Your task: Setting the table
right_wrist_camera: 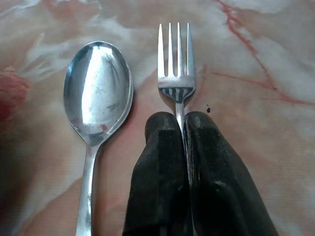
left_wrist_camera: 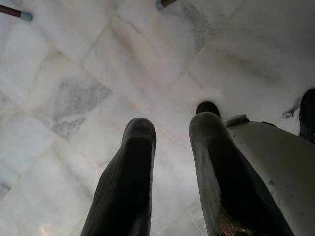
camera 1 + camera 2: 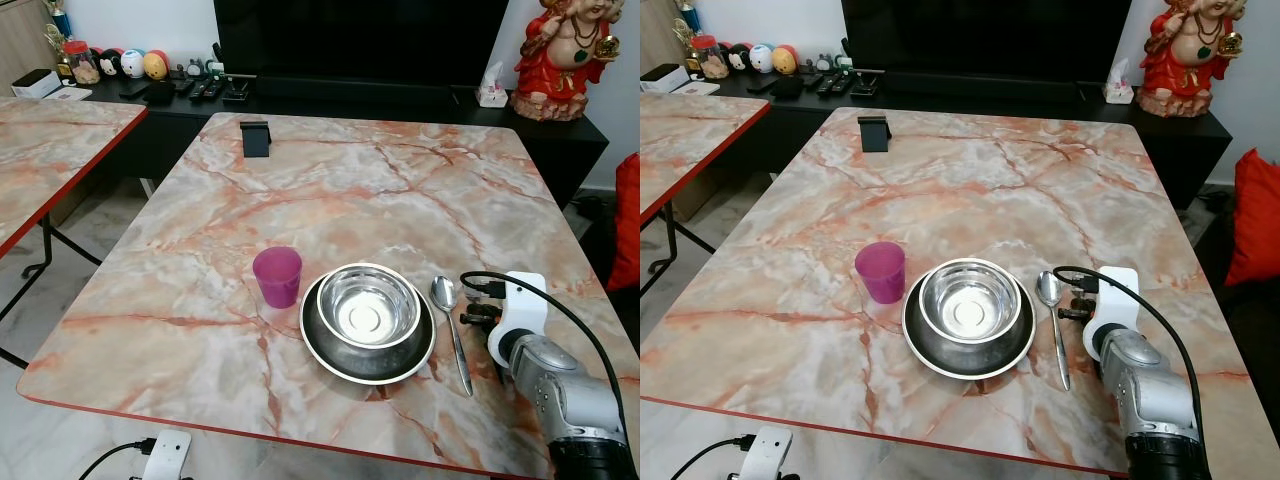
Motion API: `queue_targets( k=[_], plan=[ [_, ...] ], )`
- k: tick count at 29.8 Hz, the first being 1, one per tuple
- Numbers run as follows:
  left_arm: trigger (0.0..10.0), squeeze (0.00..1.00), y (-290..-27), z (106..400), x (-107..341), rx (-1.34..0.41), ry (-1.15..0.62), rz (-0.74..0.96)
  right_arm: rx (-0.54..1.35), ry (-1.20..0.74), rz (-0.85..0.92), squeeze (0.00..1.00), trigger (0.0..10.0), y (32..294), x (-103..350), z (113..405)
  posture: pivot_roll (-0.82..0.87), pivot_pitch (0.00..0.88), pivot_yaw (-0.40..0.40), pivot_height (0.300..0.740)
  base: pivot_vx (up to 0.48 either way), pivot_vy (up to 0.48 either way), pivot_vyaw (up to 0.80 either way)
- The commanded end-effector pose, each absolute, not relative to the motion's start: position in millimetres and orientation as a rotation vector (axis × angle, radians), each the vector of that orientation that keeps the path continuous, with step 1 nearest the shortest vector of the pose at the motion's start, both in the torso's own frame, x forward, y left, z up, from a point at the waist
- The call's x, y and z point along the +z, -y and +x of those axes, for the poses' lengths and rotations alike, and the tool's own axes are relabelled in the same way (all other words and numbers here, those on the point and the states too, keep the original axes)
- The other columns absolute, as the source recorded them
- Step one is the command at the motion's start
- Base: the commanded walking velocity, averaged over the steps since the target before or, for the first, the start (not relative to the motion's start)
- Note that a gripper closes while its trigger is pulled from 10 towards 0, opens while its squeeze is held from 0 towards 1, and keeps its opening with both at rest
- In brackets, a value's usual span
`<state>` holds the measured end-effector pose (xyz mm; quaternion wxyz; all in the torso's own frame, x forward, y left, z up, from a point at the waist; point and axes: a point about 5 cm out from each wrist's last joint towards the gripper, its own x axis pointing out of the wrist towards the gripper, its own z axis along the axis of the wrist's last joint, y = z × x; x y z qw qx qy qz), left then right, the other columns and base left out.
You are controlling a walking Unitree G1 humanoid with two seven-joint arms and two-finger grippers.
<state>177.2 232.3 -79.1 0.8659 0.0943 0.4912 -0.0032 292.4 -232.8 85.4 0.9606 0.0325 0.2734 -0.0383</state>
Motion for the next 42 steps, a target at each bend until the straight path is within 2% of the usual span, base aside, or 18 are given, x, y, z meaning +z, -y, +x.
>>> queue_targets(
  k=[1, 15, 42],
  plan=[
    [10.0, 0.0, -232.7, 175.0, -80.2, -0.001, -1.043, 0.194, -0.06, -0.547, 0.069, 0.0, 10.0, 228.3, 88.1, 291.7, -0.04, 0.0, -0.021, 0.731, 0.0, 0.0, 0.0],
    [10.0, 0.0, -233.2, 175.5, -79.8, -0.004, -1.041, 0.195, -0.116, -0.551, 0.046, 0.0, 10.0, 238.0, 86.9, 288.2, -0.04, 0.0, -0.014, 0.731, 0.0, 0.0, 0.0],
    [10.0, 0.0, -233.2, 175.4, -79.9, -0.004, -1.04, 0.197, -0.089, -0.55, 0.039, 0.0, 10.0, 231.1, 84.5, 289.2, -0.04, 0.0, -0.017, 0.731, 0.0, 0.0, 0.0]
  ],
)
